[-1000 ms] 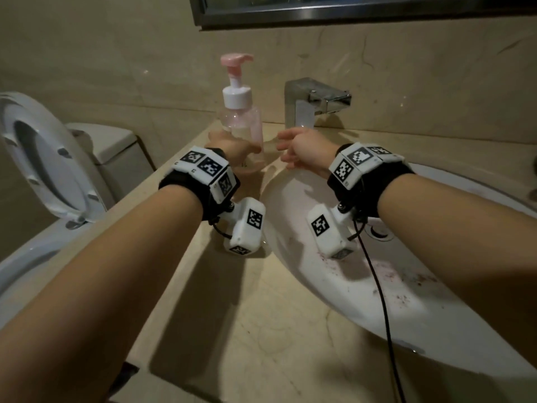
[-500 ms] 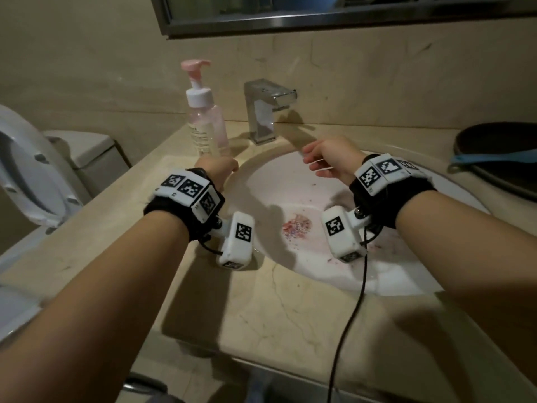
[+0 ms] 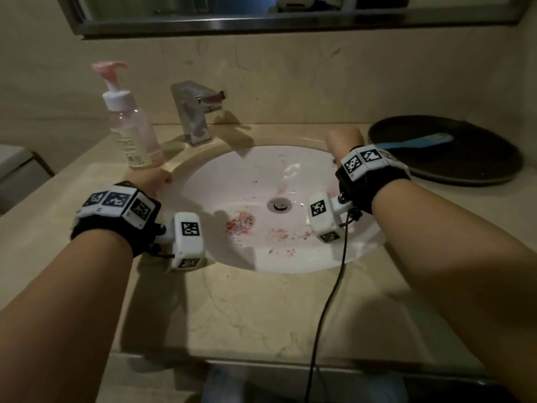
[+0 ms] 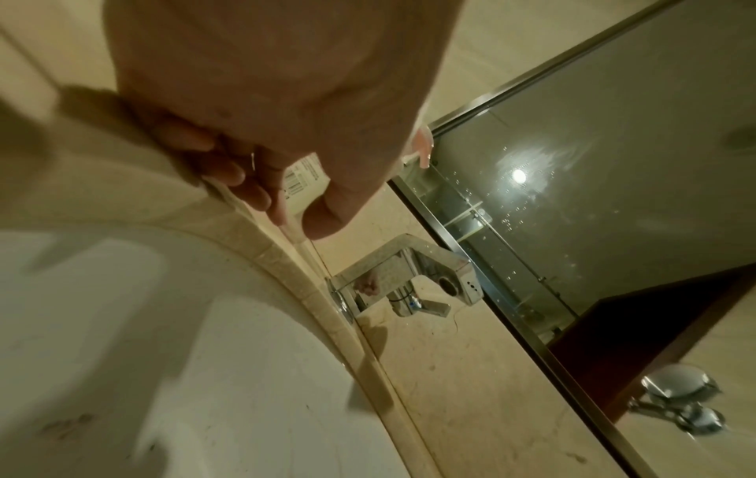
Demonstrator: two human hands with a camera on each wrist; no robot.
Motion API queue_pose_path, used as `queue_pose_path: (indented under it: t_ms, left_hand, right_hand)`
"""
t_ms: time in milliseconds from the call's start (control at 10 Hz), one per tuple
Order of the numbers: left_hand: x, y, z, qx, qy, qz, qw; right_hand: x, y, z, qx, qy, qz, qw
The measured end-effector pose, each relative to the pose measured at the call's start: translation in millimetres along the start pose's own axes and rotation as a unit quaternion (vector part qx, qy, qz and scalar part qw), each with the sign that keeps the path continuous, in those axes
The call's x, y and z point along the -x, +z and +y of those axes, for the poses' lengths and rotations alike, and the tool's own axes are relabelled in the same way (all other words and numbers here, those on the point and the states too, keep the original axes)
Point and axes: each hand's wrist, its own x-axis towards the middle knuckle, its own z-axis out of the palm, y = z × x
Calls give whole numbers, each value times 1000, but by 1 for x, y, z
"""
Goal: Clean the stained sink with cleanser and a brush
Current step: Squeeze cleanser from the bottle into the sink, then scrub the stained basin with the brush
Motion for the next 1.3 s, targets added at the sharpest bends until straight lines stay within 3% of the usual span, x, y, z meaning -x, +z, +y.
queue_pose_path:
  t_ms: [100,200,400,500,700,900,1100,1300]
  left_hand:
    - [-4,-2,-2,-18,9,5,1000]
    - [-3,-2,-2,-26,22,0,999]
    - [-5,-2,-4,-6,24,-14,1000]
    - [-4,-2,-3,-18,13,-9,1000]
    - [-2,-2,-3,-28,0,-5,1000]
    - [0,1,-4,-50,7,-6,999]
    - [-2,-1,-4,-32,0,-24,999]
    - [4,-3,-1,-35,3,-45,998]
  right_hand:
    - [-16,-8,10,156,-18,84,984]
    - [-24,-12,18,264,15,147,953]
    - [-34,-14,41,394,-12,117,912]
    - [-39,-12,44,381,14,173,908]
    - [-47,-8,42,330,55,207,919]
    - [-46,-10,36,315,43,215,924]
    - [-44,-12,21,329,-67,238,912]
    - [-19,-2,-14,269,-235,244,902]
